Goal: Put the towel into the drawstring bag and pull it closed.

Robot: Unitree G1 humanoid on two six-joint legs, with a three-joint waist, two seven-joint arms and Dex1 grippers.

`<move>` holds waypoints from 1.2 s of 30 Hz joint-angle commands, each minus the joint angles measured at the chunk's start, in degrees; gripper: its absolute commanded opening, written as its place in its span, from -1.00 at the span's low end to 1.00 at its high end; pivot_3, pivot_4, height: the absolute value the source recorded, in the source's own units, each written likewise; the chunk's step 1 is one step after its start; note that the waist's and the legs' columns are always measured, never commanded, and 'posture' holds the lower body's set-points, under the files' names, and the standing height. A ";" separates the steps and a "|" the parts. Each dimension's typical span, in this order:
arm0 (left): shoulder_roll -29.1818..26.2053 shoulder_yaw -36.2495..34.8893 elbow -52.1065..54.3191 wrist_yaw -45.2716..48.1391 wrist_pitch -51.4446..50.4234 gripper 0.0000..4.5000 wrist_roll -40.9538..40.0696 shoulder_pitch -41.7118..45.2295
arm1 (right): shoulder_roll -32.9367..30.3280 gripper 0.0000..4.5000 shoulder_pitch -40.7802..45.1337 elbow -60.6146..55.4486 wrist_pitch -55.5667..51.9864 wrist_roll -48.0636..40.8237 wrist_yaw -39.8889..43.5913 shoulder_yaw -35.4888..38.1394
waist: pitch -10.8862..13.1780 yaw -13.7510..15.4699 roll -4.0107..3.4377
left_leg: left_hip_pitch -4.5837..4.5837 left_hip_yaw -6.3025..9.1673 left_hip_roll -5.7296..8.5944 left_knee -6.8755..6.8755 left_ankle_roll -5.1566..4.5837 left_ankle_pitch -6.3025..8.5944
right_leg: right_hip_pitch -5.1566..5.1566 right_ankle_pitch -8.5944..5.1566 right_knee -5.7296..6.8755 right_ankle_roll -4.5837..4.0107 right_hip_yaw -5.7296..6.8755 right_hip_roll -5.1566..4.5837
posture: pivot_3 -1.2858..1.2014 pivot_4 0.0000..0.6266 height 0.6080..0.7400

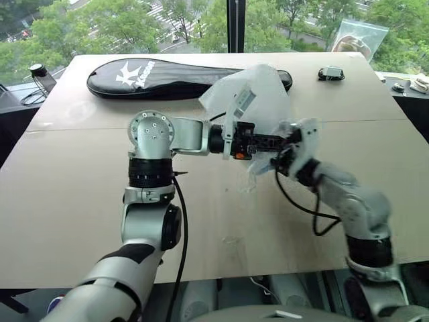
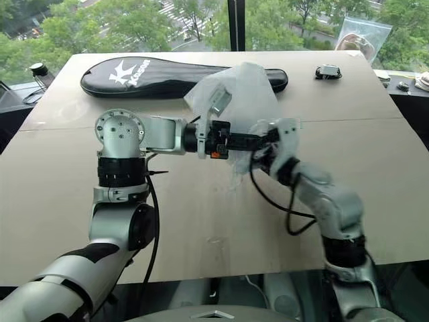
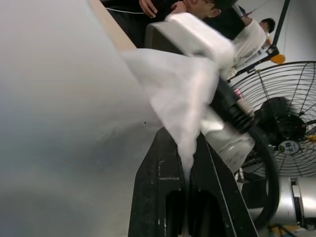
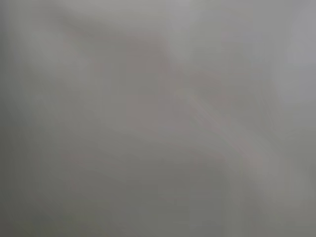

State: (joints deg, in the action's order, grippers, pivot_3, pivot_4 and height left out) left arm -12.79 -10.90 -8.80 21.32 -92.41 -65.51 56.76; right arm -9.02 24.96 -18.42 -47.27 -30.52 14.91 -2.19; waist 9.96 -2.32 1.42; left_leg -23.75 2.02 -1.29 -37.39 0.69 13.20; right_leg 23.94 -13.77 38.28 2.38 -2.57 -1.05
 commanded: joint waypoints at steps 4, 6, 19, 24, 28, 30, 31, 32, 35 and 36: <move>-1.77 -2.49 -2.05 -11.29 -0.09 -1.00 -12.75 -1.79 | 11.35 -0.99 1.40 0.46 -0.35 -15.00 -0.18 8.99 | 0.00 0.33 0.00 | -0.04 0.04 0.01 0.00 0.00 0.00 | 0.00 0.00 -0.02 -0.01 0.04 -0.08 | 0.03 -0.52 1.00; -2.51 -2.09 -1.62 -13.81 -0.09 -1.00 -15.66 -2.90 | 13.58 -0.99 1.48 1.45 -0.34 -18.48 -1.78 11.69 | -0.01 0.35 0.01 | -0.02 0.04 0.02 -0.01 0.00 0.00 | -0.02 0.00 -0.03 0.00 0.05 -0.09 | 0.03 -0.52 1.00; -4.68 1.80 1.60 -25.65 2.18 -1.00 -25.25 -6.40 | 2.66 -0.99 5.47 14.40 13.55 10.77 -1.99 -9.29 | 0.00 -0.05 0.00 | 0.03 0.00 0.05 -0.02 0.00 0.00 | 0.00 0.00 0.04 -0.01 0.01 -0.02 | 0.03 -0.52 1.00; -9.36 5.93 9.69 -20.99 5.91 -1.00 -13.74 -7.58 | -0.66 -0.99 4.91 14.34 15.80 14.92 2.39 -12.14 | -0.01 -0.14 0.01 | 0.02 -0.01 0.05 0.02 0.15 -0.09 | 0.02 0.00 0.01 -0.01 -0.05 -0.01 | 0.03 -0.52 1.00; -10.64 8.43 14.29 -15.84 8.39 -1.00 -8.78 -8.73 | -1.70 -0.99 4.32 14.21 15.04 15.84 4.52 -12.42 | -0.01 0.06 0.01 | 0.03 -0.01 0.05 0.02 0.23 -0.13 | 0.00 0.00 -0.01 -0.01 -0.03 -0.02 | 0.03 -0.52 1.00; -10.11 8.24 14.96 -14.72 8.37 -1.00 -8.31 -9.53 | 0.50 -0.99 4.73 15.27 13.63 13.67 4.38 -9.94 | -0.01 0.07 0.01 | 0.02 0.00 0.05 0.02 0.22 -0.13 | 0.00 0.00 -0.01 -0.01 -0.01 -0.02 | 0.03 -0.52 1.00; -9.66 7.71 14.99 -14.56 8.02 -1.00 -8.78 -9.95 | 2.12 -0.99 5.21 15.96 12.91 12.06 4.13 -8.27 | -0.01 0.04 0.01 | 0.03 0.00 0.05 0.02 0.18 -0.10 | 0.00 0.00 -0.01 -0.01 -0.02 -0.02 | 0.03 -0.52 1.00; -9.33 7.14 14.94 -14.51 7.69 -1.00 -9.27 -10.32 | 4.32 -0.99 5.89 16.83 12.17 10.00 3.68 -6.15 | -0.01 0.04 0.01 | 0.03 0.00 0.04 0.02 0.16 -0.10 | 0.00 0.00 0.00 -0.01 -0.02 -0.01 | 0.03 -0.52 1.00; -8.43 5.74 14.11 -15.03 7.56 -1.00 -9.39 -10.85 | 7.99 -0.99 7.57 20.09 12.26 8.32 4.35 -3.99 | 0.00 -0.05 0.01 | 0.03 0.01 0.02 0.02 0.02 -0.01 | 0.00 0.00 0.01 -0.02 -0.01 -0.01 | 0.03 -0.52 1.00; -8.29 5.56 13.88 -15.01 7.85 -1.00 -8.71 -10.75 | 8.20 -0.80 7.73 20.96 12.66 8.55 5.59 -4.33 | -0.01 -0.01 0.01 | 0.02 0.01 0.02 0.02 0.02 -0.01 | 0.01 0.01 0.01 -0.02 -0.01 -0.01 | 0.03 -0.52 1.00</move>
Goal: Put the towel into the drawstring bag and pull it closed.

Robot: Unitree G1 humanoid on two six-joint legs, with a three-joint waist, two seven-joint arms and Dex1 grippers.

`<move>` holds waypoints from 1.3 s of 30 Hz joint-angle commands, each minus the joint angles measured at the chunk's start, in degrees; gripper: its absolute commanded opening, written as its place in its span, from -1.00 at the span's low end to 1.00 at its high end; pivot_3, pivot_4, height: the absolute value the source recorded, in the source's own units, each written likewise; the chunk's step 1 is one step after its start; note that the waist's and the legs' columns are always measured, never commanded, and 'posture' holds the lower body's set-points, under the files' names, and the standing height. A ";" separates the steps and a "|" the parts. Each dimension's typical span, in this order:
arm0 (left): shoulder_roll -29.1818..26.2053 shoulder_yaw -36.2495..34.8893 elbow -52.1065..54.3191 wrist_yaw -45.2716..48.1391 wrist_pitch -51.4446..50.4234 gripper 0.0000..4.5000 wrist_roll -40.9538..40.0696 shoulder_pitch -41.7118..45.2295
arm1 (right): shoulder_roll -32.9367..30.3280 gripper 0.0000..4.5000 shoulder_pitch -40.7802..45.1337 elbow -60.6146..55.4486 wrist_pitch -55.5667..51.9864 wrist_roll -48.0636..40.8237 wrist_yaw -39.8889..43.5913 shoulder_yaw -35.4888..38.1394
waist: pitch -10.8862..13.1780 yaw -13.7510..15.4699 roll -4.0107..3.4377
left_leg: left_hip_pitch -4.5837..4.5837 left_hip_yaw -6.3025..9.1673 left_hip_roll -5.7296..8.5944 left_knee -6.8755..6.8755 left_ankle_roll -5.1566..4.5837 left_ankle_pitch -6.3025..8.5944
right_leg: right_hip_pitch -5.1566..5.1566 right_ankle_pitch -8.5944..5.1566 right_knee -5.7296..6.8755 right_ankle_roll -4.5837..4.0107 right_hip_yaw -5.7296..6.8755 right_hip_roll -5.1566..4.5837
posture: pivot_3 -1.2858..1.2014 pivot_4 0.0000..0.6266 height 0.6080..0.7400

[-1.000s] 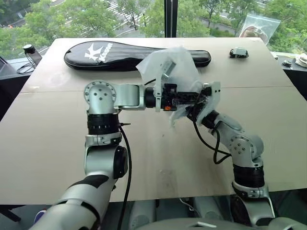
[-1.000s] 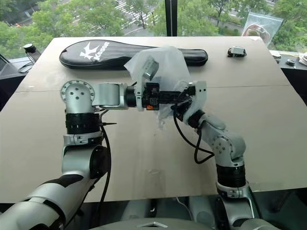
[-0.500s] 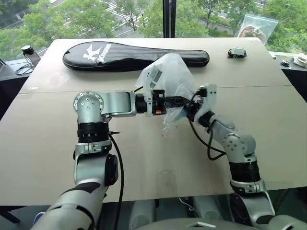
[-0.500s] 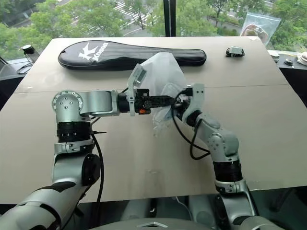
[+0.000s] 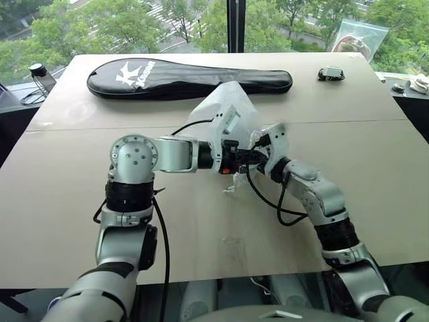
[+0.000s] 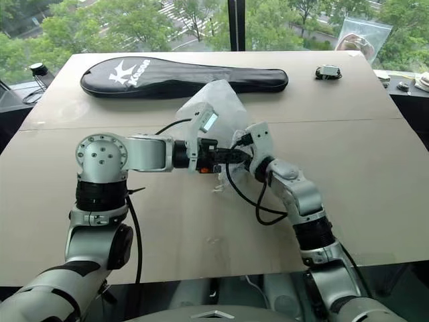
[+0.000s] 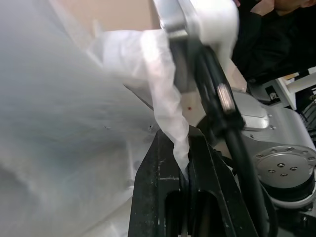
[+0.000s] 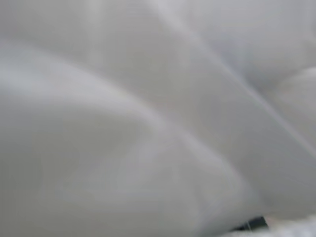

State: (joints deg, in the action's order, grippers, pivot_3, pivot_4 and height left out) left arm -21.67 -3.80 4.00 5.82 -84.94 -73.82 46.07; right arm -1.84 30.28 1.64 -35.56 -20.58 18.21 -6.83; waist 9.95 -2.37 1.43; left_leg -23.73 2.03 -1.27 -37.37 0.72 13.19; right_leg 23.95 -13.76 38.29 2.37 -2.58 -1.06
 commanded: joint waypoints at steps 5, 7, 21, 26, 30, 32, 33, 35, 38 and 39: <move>-0.94 -1.72 0.01 2.47 1.61 -1.00 3.47 1.34 | -3.23 0.23 1.37 -2.49 1.00 2.00 6.07 -3.15 | 0.00 0.23 0.00 | -0.04 0.00 0.04 -0.01 -0.01 0.01 | -0.01 0.00 -0.06 0.01 0.03 -0.04 | 0.03 -0.52 1.00; -2.76 -1.42 -1.08 4.64 2.42 -1.00 5.87 2.13 | -6.82 0.69 -0.13 -7.36 0.53 3.50 6.96 -4.04 | 0.01 0.28 -0.01 | -0.03 0.01 0.04 -0.01 -0.01 0.01 | -0.01 0.00 -0.06 0.01 0.03 -0.03 | 0.03 -0.52 1.00; -12.82 5.43 -3.50 26.28 10.72 -1.00 21.00 4.03 | -22.93 0.93 -5.73 -30.98 -8.47 -0.36 11.78 -0.51 | 0.01 0.09 -0.02 | -0.02 0.02 0.01 0.03 -0.02 0.01 | 0.00 -0.02 -0.07 0.00 0.04 0.02 | 0.03 -0.52 1.00; -15.34 6.29 -2.49 30.84 12.43 -1.00 24.15 3.36 | -23.97 0.93 -4.36 -22.15 -5.10 9.15 4.84 -2.21 | 0.01 0.16 -0.01 | -0.03 -0.01 0.01 0.02 -0.02 0.01 | -0.01 -0.02 -0.09 0.01 0.04 0.01 | 0.03 -0.52 1.00; -16.77 7.29 -1.92 33.18 13.41 -1.00 26.79 2.92 | -23.61 0.93 -1.58 -14.39 -0.55 14.56 4.82 -5.90 | 0.02 0.02 -0.02 | -0.03 -0.03 0.00 0.04 -0.02 0.01 | 0.01 -0.02 -0.10 0.01 0.01 0.03 | 0.03 -0.52 1.00; -16.72 7.18 -1.92 33.63 13.58 -1.00 27.55 2.87 | -22.74 0.93 -0.51 -12.10 0.36 15.40 5.23 -6.36 | 0.03 -0.08 -0.02 | -0.03 -0.05 0.00 0.06 -0.02 0.01 | 0.02 -0.02 -0.10 0.00 -0.01 0.04 | 0.03 -0.52 1.00; -16.63 7.11 -1.99 33.89 13.62 -1.00 27.94 2.94 | -22.04 0.93 0.02 -11.05 0.57 15.38 5.31 -6.16 | 0.03 -0.05 -0.02 | -0.03 -0.06 0.00 0.06 -0.02 0.01 | 0.03 -0.02 -0.11 0.01 -0.02 0.04 | 0.03 -0.52 1.00; -16.45 7.08 -1.45 34.09 13.57 -1.00 28.45 2.90 | -20.27 0.93 1.47 -7.73 1.90 15.51 5.52 -6.06 | 0.03 -0.02 -0.02 | -0.04 -0.04 -0.01 0.06 -0.02 0.01 | 0.03 -0.02 -0.11 0.01 0.00 0.04 | 0.03 -0.52 1.00; -16.35 7.24 -0.51 34.43 13.54 -1.00 29.24 2.63 | -18.37 0.93 3.40 -3.70 3.69 16.11 6.71 -6.80 | 0.03 0.01 -0.02 | -0.05 -0.06 0.00 0.05 -0.02 0.01 | 0.03 -0.01 -0.12 0.01 -0.01 0.02 | 0.03 -0.52 1.00; -16.29 7.13 -0.28 34.52 13.42 -1.00 29.39 2.55 | -17.84 0.93 4.08 -2.14 4.32 16.59 6.99 -7.17 | 0.03 0.03 -0.02 | -0.05 -0.05 -0.01 0.05 -0.02 0.01 | 0.03 -0.01 -0.12 0.01 0.00 0.02 | 0.03 -0.52 1.00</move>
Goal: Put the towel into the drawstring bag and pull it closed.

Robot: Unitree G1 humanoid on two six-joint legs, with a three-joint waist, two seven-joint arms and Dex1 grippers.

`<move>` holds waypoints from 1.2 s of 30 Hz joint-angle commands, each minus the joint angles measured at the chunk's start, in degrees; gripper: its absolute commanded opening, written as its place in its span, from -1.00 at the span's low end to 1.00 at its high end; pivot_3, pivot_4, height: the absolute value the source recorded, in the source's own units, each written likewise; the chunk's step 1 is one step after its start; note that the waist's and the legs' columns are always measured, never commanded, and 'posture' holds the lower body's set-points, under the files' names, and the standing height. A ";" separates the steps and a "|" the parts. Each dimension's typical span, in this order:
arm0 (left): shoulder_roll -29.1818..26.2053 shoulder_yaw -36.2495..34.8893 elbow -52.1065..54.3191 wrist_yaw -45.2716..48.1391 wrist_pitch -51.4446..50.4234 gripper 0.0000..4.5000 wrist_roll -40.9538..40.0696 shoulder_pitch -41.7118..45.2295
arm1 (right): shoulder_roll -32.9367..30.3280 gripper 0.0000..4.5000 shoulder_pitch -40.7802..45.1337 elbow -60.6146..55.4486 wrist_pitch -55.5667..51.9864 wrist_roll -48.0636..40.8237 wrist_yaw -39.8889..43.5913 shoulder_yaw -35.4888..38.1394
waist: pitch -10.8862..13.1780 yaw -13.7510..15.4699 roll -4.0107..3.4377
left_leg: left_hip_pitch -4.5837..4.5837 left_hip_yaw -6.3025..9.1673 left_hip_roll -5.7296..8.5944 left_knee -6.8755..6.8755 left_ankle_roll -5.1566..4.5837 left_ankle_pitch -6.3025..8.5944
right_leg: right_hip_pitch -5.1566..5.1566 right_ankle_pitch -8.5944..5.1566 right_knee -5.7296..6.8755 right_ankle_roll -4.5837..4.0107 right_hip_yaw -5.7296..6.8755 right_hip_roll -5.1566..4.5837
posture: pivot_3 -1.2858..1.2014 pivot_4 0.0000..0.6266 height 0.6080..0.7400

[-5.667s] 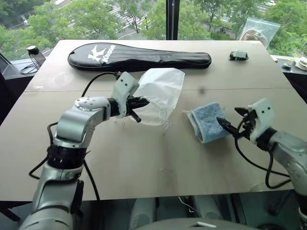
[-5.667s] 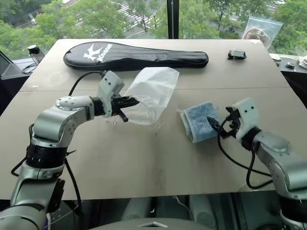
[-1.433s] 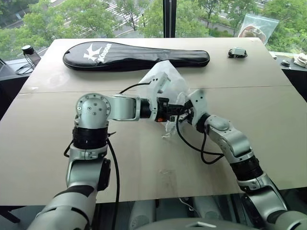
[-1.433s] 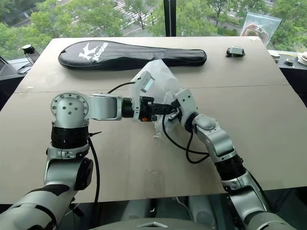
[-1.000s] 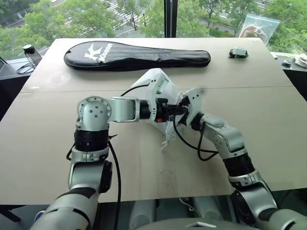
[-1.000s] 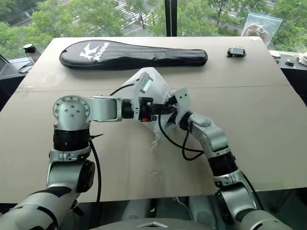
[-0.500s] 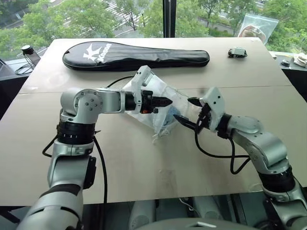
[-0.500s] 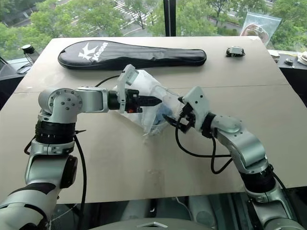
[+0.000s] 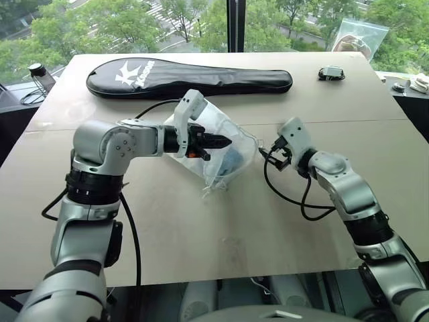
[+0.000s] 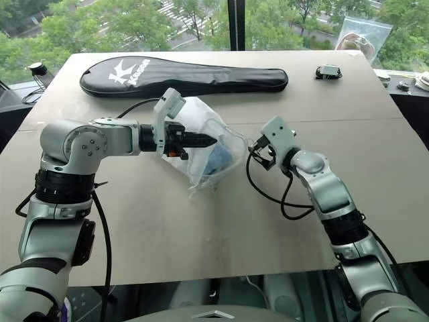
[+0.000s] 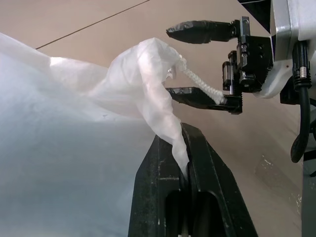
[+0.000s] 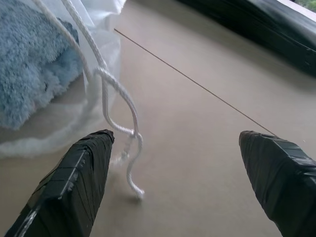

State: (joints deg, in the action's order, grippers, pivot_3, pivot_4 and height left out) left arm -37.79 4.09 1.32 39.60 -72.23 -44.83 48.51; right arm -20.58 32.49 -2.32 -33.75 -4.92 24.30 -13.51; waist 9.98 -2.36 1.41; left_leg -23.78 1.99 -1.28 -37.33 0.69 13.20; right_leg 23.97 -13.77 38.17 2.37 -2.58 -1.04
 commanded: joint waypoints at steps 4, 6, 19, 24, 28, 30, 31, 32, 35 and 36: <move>0.02 -1.11 3.13 1.06 0.34 -1.00 0.80 -0.12 | 2.70 0.58 5.04 9.16 6.06 3.17 1.14 -1.46 | 0.00 0.03 0.00 | -0.01 0.00 0.00 0.00 0.00 0.00 | 0.00 0.00 -0.01 0.00 0.01 0.00 | 0.03 -0.52 1.00; 0.06 -1.28 3.43 1.20 0.22 -1.00 0.73 -0.19 | 3.52 0.23 6.20 11.95 7.92 3.83 1.30 -1.47 | 0.00 0.01 0.00 | 0.00 0.00 0.00 0.00 0.00 0.00 | 0.00 0.00 -0.01 0.00 0.00 -0.01 | 0.03 -0.52 1.00; -0.81 -0.73 0.64 5.50 8.93 -1.00 5.74 -0.79 | 2.11 -0.96 0.02 0.88 6.26 4.51 0.03 4.66 | 0.01 0.38 -0.01 | -0.05 0.04 0.00 0.00 0.00 0.00 | 0.00 0.00 -0.02 0.00 0.05 -0.03 | 0.03 -0.52 1.00; -2.73 1.70 -5.71 15.00 18.40 -1.00 9.98 0.37 | 1.59 -0.96 -7.27 -20.41 -7.98 -0.07 -0.12 8.59 | 0.01 0.17 -0.02 | -0.02 0.04 -0.01 0.02 0.01 0.00 | 0.01 0.00 -0.01 -0.01 0.05 -0.01 | 0.03 -0.52 1.00; -4.92 1.66 -7.56 22.75 19.30 -0.44 9.22 -0.55 | 1.57 -1.00 -8.67 -26.99 -13.91 -1.73 -0.52 8.33 | 0.02 -0.14 -0.04 | 0.02 0.01 -0.03 0.02 0.00 0.00 | 0.00 0.00 0.03 -0.01 0.01 0.05 | 0.03 -0.52 1.00; -6.32 0.64 -6.30 23.77 18.97 -0.04 9.11 -2.51 | 1.50 -1.00 -8.49 -27.43 -14.91 -1.92 -0.87 8.12 | 0.02 -0.09 -0.04 | 0.02 0.00 -0.03 0.01 -0.01 0.00 | 0.00 0.00 0.03 -0.01 0.01 0.04 | 0.03 -0.52 1.00; -7.43 -0.23 -5.30 24.84 18.58 0.14 8.43 -4.09 | 1.54 -1.00 -8.39 -27.48 -15.17 -1.95 -1.07 8.00 | 0.02 -0.11 -0.04 | 0.03 0.00 -0.02 0.01 -0.01 0.00 | -0.01 -0.01 0.03 -0.01 0.01 0.03 | 0.03 -0.52 1.00; -9.20 -1.41 -4.01 26.18 18.58 0.36 7.84 -6.70 | 1.52 -1.00 -8.20 -27.33 -15.25 -1.96 -1.27 7.92 | 0.02 -0.22 -0.04 | 0.02 0.00 -0.02 0.01 -0.01 0.00 | 0.00 -0.01 0.03 -0.01 0.01 0.03 | 0.03 -0.52 1.00; -15.56 -2.01 2.20 30.72 20.84 0.54 8.41 -15.90 | 1.35 -1.00 -7.82 -26.94 -15.27 -2.26 -1.63 7.89 | 0.03 -0.28 -0.05 | -0.01 -0.05 -0.07 0.03 -0.01 0.01 | 0.06 -0.01 0.01 -0.01 -0.03 0.05 | 0.03 -0.52 1.00; -16.55 -2.24 3.65 31.20 20.94 0.54 8.21 -17.85 | 1.28 -1.00 -7.74 -26.85 -15.24 -2.35 -1.67 7.88 | 0.03 -0.28 -0.05 | 0.00 -0.06 -0.07 0.04 -0.01 0.01 | 0.07 -0.01 0.01 -0.02 -0.05 0.05 | 0.03 -0.52 1.00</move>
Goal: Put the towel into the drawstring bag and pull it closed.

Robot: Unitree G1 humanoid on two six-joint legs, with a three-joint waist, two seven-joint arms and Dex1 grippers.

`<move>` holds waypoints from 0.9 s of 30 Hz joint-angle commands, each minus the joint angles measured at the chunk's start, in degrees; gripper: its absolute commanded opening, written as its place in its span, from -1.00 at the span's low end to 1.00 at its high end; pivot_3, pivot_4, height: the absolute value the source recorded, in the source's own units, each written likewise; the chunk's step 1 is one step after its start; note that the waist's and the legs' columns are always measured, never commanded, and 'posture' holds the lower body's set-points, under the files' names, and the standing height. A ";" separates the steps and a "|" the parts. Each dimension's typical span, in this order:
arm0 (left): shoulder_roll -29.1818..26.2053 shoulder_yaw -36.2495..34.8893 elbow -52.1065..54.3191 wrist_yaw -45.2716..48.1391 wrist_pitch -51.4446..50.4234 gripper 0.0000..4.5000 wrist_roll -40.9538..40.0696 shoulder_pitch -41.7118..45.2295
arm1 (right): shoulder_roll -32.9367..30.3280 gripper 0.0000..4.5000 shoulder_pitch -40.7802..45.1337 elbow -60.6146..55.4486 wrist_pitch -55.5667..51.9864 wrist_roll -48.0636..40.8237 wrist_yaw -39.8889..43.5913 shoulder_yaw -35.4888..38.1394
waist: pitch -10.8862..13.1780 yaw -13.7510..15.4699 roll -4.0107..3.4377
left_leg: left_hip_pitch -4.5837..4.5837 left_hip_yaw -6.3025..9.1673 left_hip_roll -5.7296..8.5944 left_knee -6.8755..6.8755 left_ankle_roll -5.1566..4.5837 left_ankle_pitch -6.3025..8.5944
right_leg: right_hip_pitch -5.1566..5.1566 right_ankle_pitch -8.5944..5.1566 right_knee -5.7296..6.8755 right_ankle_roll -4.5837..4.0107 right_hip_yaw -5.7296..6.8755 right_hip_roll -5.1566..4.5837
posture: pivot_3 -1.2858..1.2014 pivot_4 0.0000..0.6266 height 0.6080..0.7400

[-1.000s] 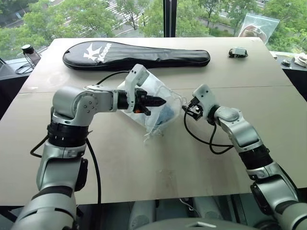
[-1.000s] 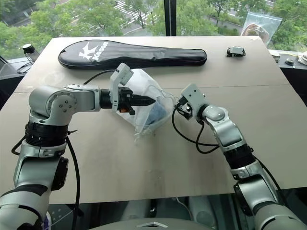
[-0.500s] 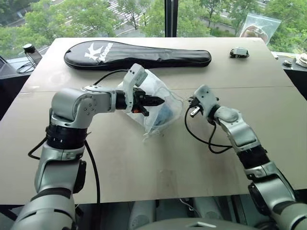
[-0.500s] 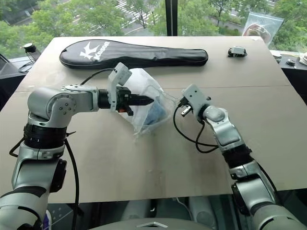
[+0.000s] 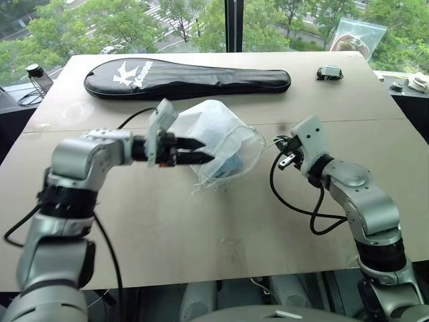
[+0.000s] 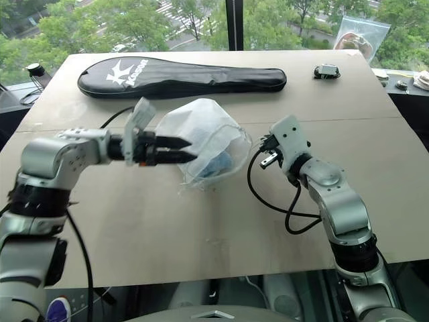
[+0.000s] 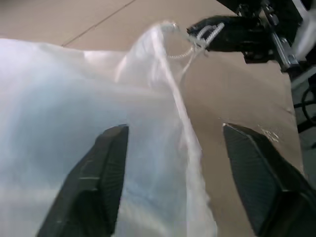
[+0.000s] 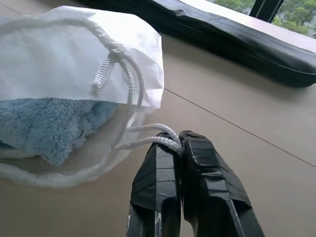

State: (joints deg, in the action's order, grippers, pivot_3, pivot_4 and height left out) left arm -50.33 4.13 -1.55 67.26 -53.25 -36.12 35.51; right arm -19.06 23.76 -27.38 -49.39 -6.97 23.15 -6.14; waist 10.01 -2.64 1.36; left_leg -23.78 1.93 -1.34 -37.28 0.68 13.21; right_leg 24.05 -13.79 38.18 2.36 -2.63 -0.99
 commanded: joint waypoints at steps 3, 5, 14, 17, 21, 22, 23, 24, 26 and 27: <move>-3.20 -3.51 10.02 0.84 2.85 0.54 -0.50 -11.63 | -0.72 -1.00 1.33 -0.84 1.04 -0.52 -0.12 0.39 | 0.00 0.85 0.00 | -0.05 0.05 0.00 0.02 0.00 0.00 | 0.00 0.00 -0.02 -0.01 0.08 -0.04 | 0.03 -0.52 1.00; -1.49 -3.26 11.39 -1.40 5.10 0.54 1.23 -14.78 | -1.05 -1.00 1.69 -0.21 1.44 -0.54 0.19 0.15 | 0.00 1.27 0.00 | -0.04 0.06 0.02 -0.01 0.00 0.00 | -0.07 0.00 -0.07 0.00 0.12 -0.08 | 0.03 -0.52 1.00; 8.19 -0.84 9.33 -10.10 13.90 -0.25 8.14 -17.99 | -1.93 -1.00 2.81 1.15 2.00 -1.00 0.96 0.16 | 0.00 1.65 0.00 | 0.00 0.05 -0.01 -0.04 -0.01 0.00 | -0.10 0.00 -0.08 -0.01 0.11 -0.02 | 0.03 -0.52 1.00; 10.76 -0.30 7.73 -10.60 14.81 -0.89 8.88 -16.77 | -1.94 -1.00 2.59 0.83 1.83 -1.07 0.81 0.20 | 0.00 1.67 0.00 | -0.01 0.05 0.01 -0.06 -0.01 0.00 | -0.12 0.01 -0.08 0.00 0.10 -0.03 | 0.03 -0.52 1.00; 11.40 -0.78 7.85 -9.64 14.97 -0.98 8.01 -16.99 | -1.97 -1.00 2.19 0.21 1.53 -1.05 0.30 0.32 | 0.00 1.50 0.00 | -0.01 0.06 0.01 -0.06 -0.01 0.00 | -0.11 0.01 -0.08 0.00 0.10 -0.02 | 0.03 -0.52 1.00; 11.23 -2.07 8.27 -9.56 14.16 -0.98 6.88 -17.25 | -1.94 -1.00 2.08 0.00 1.49 -1.04 0.00 0.66 | 0.00 1.47 0.00 | 0.00 0.06 0.00 -0.06 -0.01 0.00 | -0.11 0.01 -0.07 0.00 0.10 -0.02 | 0.03 -0.52 1.00; 11.02 -3.68 8.70 -9.46 13.07 -0.98 5.37 -17.40 | -1.86 -1.00 2.02 -0.16 1.49 -1.05 -0.35 1.10 | 0.00 1.47 0.00 | 0.01 0.06 0.00 -0.06 -0.01 0.00 | -0.11 0.01 -0.06 0.00 0.10 -0.02 | 0.03 -0.52 1.00; 10.72 -5.77 9.32 -9.46 11.44 -0.98 3.23 -17.37 | -1.75 -1.00 2.04 -0.32 1.74 -1.06 -0.84 1.88 | 0.00 1.45 0.00 | 0.00 0.07 0.00 -0.06 -0.01 0.00 | -0.11 0.01 -0.06 0.00 0.11 -0.02 | 0.03 -0.52 1.00; 10.17 -9.46 9.91 -10.17 8.73 -0.98 -0.03 -16.48 | -1.55 -1.00 2.46 -0.63 2.52 -1.30 -1.59 3.64 | 0.00 1.46 0.00 | 0.00 0.07 -0.01 -0.06 -0.01 0.00 | -0.11 0.01 -0.06 0.00 0.11 -0.02 | 0.03 -0.52 1.00; 9.53 -11.18 9.62 -10.60 7.60 -0.98 -1.02 -15.36 | -1.45 -1.00 3.09 -0.89 3.75 -1.63 -1.80 4.95 | 0.00 1.48 0.00 | 0.00 0.07 -0.01 -0.06 -0.01 0.00 | -0.11 0.01 -0.06 0.00 0.11 -0.02 | 0.03 -0.52 1.00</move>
State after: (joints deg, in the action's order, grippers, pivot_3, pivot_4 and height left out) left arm -39.45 -2.92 6.22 57.14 -44.03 -34.14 18.13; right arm -20.41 25.62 -24.97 -48.22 -8.00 22.15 -4.50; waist 10.01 -1.16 1.36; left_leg -23.79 1.99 -1.35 -37.34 0.67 13.21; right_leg 23.93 -13.78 38.12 2.36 -2.52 -1.01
